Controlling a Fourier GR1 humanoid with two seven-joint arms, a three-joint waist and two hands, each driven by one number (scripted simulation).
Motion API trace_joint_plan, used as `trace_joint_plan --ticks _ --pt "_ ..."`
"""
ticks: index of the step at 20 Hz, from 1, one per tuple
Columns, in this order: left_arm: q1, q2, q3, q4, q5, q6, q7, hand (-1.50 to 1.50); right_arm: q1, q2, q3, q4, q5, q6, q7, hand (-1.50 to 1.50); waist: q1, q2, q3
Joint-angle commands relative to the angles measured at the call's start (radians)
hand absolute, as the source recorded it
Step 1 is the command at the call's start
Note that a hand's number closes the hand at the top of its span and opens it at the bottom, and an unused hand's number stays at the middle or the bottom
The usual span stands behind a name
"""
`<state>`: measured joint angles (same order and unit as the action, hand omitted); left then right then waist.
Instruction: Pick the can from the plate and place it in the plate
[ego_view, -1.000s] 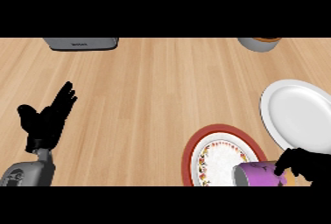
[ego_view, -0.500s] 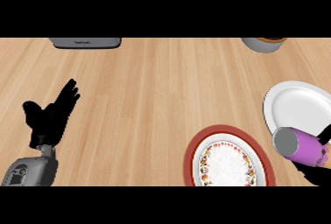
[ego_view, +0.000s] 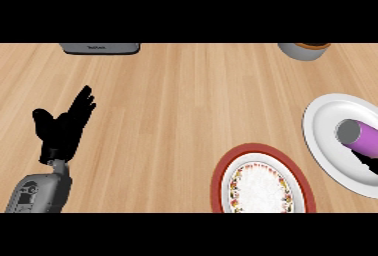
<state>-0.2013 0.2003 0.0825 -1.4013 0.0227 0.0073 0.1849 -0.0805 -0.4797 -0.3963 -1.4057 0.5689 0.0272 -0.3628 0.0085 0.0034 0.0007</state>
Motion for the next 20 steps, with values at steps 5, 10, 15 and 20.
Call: trace_joint_plan --ticks 5,10,15,20 --pt "0.015 -0.024 -0.027 0.008 -0.026 0.002 -0.037 0.0 -0.146 -0.08 0.018 0.447 0.004 0.109 -0.1 -1.5 0.012 0.002 0.001" --pt "0.006 -0.001 0.012 0.04 -0.002 -0.022 -0.04 0.0 -0.255 -0.149 0.004 0.677 0.009 0.068 -0.382 -1.5 0.008 0.003 0.001" --pt "0.033 -0.028 -0.01 0.011 -0.022 0.002 -0.038 0.0 -0.301 -0.115 -0.071 0.588 -0.142 0.142 -0.466 -1.5 -0.003 -0.003 0.001" --pt "0.033 0.007 0.031 -0.001 0.0 -0.006 -0.01 0.0 -0.244 -0.095 -0.113 0.47 -0.318 0.387 -0.484 -1.5 -0.023 -0.01 -0.002"
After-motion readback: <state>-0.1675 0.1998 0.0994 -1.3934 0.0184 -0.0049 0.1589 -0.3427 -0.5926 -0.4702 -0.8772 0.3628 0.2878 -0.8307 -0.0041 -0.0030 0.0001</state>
